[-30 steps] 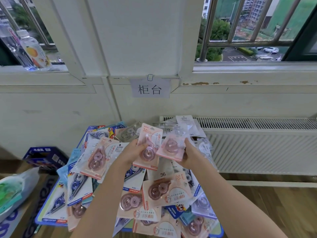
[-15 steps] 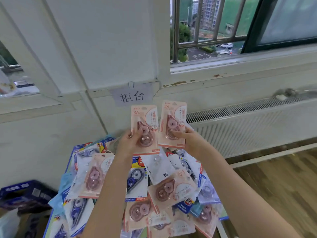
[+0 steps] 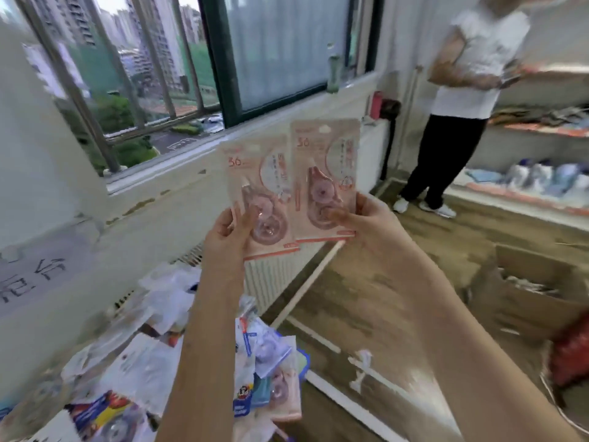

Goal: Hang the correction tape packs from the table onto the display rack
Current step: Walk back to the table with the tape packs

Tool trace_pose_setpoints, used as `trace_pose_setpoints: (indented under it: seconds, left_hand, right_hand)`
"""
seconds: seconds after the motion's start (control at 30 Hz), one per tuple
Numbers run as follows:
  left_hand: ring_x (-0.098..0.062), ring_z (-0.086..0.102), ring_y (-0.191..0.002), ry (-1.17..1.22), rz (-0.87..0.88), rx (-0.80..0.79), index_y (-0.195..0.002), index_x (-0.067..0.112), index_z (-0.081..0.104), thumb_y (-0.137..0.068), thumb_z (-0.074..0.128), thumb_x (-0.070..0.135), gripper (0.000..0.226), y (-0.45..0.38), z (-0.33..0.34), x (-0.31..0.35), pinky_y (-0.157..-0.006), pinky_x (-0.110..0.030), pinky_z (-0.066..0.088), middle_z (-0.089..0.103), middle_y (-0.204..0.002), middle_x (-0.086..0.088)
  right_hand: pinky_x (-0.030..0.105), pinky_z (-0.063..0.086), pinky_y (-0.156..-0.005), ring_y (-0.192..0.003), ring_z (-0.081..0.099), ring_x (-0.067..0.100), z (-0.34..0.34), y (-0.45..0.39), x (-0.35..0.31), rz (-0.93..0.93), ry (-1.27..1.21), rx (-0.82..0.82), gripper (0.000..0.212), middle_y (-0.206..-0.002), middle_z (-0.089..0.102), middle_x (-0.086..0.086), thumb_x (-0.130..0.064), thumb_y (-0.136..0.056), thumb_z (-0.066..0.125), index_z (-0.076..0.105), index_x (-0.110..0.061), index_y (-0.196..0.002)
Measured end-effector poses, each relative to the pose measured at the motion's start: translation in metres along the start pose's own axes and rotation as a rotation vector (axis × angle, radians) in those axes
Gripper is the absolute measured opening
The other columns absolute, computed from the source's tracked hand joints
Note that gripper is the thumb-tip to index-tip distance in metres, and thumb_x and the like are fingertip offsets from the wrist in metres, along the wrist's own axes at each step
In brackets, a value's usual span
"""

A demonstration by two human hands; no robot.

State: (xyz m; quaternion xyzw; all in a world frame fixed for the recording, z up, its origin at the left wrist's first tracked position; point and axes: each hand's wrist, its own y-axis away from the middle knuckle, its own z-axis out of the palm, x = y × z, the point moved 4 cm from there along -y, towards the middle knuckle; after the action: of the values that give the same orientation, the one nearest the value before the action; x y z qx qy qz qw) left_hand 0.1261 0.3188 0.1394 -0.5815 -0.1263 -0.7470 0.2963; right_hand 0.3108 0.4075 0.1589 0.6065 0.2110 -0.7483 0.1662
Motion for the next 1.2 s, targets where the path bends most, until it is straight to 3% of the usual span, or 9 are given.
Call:
trace_pose_setpoints:
  seconds: [0.1, 0.23, 0.37, 0.53, 0.73, 0.8, 0.9, 1.03, 1.2]
  left_hand:
    - [-0.016, 0.071, -0.075, 0.099, -0.029, -0.219, -0.099, 0.01, 0.067, -0.073, 0.068, 0.023, 0.029, 0.014, 0.093, -0.006, -0.071, -0.03, 0.058, 0.074, -0.086, -0.003]
    - [-0.013, 0.071, -0.07, 0.174, -0.069, -0.43, -0.096, 0.012, 0.065, -0.077, 0.07, 0.016, 0.02, 0.051, 0.217, -0.025, -0.066, -0.026, 0.058, 0.075, -0.08, 0.001]
    - [-0.02, 0.07, -0.08, 0.181, -0.111, -0.614, -0.095, 0.014, 0.067, -0.077, 0.071, 0.026, 0.022, 0.109, 0.336, -0.052, -0.079, -0.037, 0.056, 0.074, -0.09, -0.004]
    - [-0.017, 0.066, -0.082, 0.172, -0.135, -0.788, -0.082, 0.028, 0.071, -0.071, 0.069, 0.034, 0.014, 0.188, 0.474, -0.079, -0.086, -0.04, 0.048, 0.074, -0.084, 0.005]
    - [-0.027, 0.065, -0.106, 0.178, -0.221, -1.003, -0.106, 0.022, 0.067, -0.071, 0.069, 0.037, 0.038, 0.281, 0.607, -0.105, -0.097, -0.046, 0.048, 0.073, -0.104, -0.001]
    - [-0.023, 0.066, -0.104, 0.168, -0.255, -1.064, -0.114, 0.021, 0.066, -0.067, 0.07, 0.039, 0.05, 0.309, 0.649, -0.116, -0.092, -0.041, 0.051, 0.071, -0.112, -0.004]
    - [-0.021, 0.067, -0.099, 0.196, -0.265, -1.192, -0.099, 0.028, 0.069, -0.078, 0.067, 0.029, 0.021, 0.349, 0.712, -0.132, -0.092, -0.038, 0.049, 0.074, -0.101, 0.002]
    - [-0.022, 0.068, -0.095, 0.21, -0.25, -1.317, -0.097, 0.026, 0.068, -0.084, 0.064, 0.027, 0.014, 0.394, 0.798, -0.157, -0.088, -0.04, 0.052, 0.074, -0.097, 0.0]
    - [-0.012, 0.071, -0.082, 0.255, -0.272, -1.417, -0.102, 0.021, 0.065, -0.091, 0.059, 0.017, 0.012, 0.44, 0.914, -0.176, -0.067, -0.021, 0.054, 0.075, -0.093, 0.003]
  right_hand:
    - [0.038, 0.054, -0.087, -0.095, 0.069, 0.027, -0.078, 0.035, -0.031, -0.082, 0.095, 0.173, 0.031, -0.102, 0.072, 0.013, -0.006, -0.075, 0.075, 0.066, -0.011, -0.104]
    - [0.037, 0.051, -0.087, -0.093, 0.068, 0.023, -0.186, 0.1, -0.068, -0.164, 0.196, 0.351, 0.03, -0.098, 0.073, 0.006, -0.01, -0.073, 0.077, 0.067, -0.017, -0.101]
    - [0.027, 0.052, -0.078, -0.091, 0.068, 0.018, -0.293, 0.182, -0.099, -0.206, 0.225, 0.532, 0.035, -0.097, 0.074, 0.002, -0.016, -0.067, 0.074, 0.067, -0.018, -0.101]
    - [0.038, 0.054, -0.088, -0.098, 0.069, 0.027, -0.411, 0.295, -0.124, -0.213, 0.263, 0.789, 0.029, -0.105, 0.072, 0.008, -0.005, -0.082, 0.069, 0.066, -0.014, -0.109]
    - [0.029, 0.054, -0.081, -0.096, 0.069, 0.021, -0.512, 0.399, -0.149, -0.253, 0.279, 1.031, 0.036, -0.105, 0.073, 0.004, -0.011, -0.079, 0.071, 0.064, -0.013, -0.114]
    - [0.022, 0.053, -0.074, -0.091, 0.069, 0.014, -0.544, 0.425, -0.154, -0.268, 0.278, 1.097, 0.031, -0.1, 0.073, 0.0, -0.008, -0.081, 0.069, 0.065, -0.015, -0.11]
    - [0.015, 0.05, -0.067, -0.085, 0.069, 0.008, -0.594, 0.459, -0.16, -0.288, 0.281, 1.195, 0.028, -0.096, 0.074, -0.004, -0.002, -0.084, 0.065, 0.064, -0.016, -0.109]
    - [0.027, 0.055, -0.078, -0.094, 0.069, 0.016, -0.669, 0.493, -0.173, -0.312, 0.303, 1.284, 0.03, -0.103, 0.073, 0.0, -0.002, -0.085, 0.064, 0.063, -0.016, -0.112]
    - [0.03, 0.055, -0.078, -0.092, 0.069, 0.018, -0.775, 0.524, -0.205, -0.343, 0.29, 1.379, 0.03, -0.101, 0.073, 0.003, 0.001, -0.083, 0.065, 0.063, -0.015, -0.109]
